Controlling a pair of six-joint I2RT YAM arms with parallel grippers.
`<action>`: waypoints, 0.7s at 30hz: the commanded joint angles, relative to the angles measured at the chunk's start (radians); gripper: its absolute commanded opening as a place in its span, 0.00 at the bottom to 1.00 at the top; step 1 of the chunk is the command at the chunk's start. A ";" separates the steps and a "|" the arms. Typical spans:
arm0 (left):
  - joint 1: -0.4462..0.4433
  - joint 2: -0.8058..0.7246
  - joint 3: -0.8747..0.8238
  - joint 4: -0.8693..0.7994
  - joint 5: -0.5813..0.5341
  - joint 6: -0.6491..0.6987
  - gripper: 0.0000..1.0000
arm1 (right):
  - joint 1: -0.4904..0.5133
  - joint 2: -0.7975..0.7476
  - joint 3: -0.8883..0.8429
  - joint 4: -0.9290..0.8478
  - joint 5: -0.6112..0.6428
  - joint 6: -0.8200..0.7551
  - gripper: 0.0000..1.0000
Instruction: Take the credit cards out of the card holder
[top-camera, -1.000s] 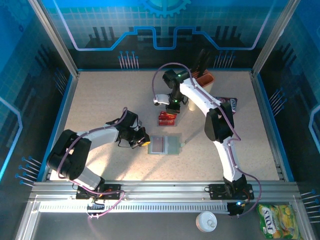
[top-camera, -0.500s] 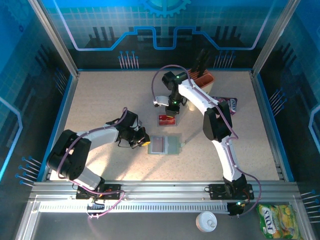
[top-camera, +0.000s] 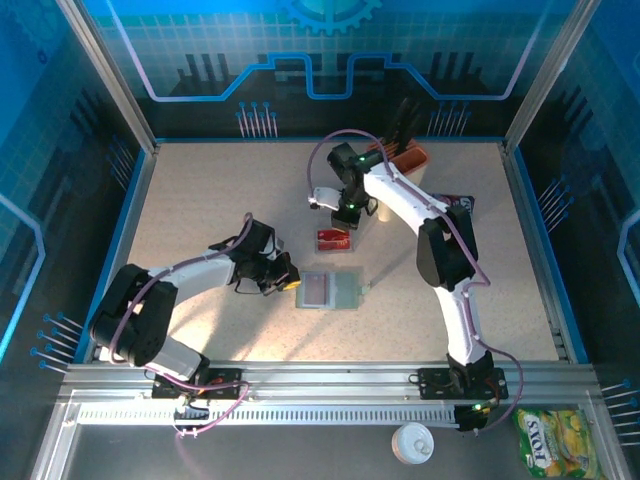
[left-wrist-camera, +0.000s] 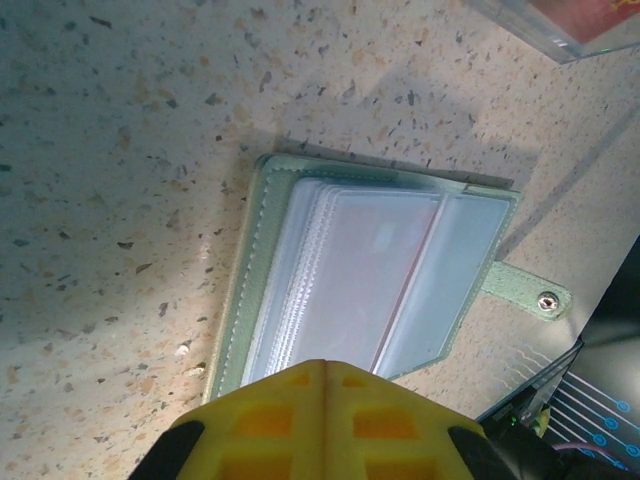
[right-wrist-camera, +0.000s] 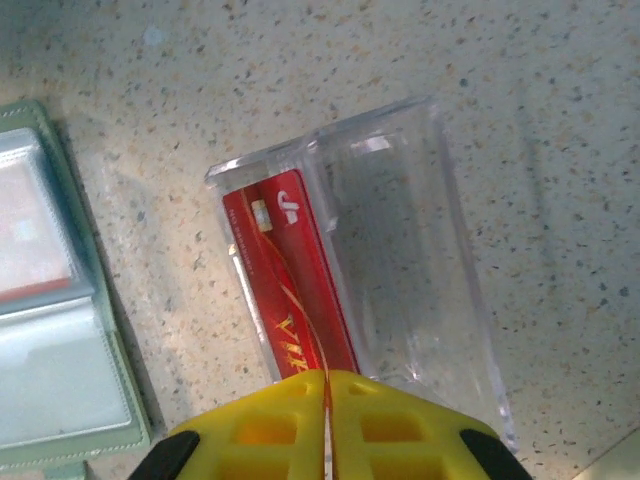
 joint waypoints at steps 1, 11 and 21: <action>0.008 -0.034 -0.019 -0.011 0.008 0.000 0.05 | 0.009 -0.028 -0.028 0.088 0.015 0.053 0.11; 0.008 -0.039 -0.033 0.011 0.011 -0.011 0.05 | 0.019 -0.053 -0.070 0.175 0.022 0.183 0.12; 0.007 0.014 -0.057 0.101 0.056 -0.031 0.05 | 0.054 -0.238 -0.305 0.398 -0.014 0.555 0.12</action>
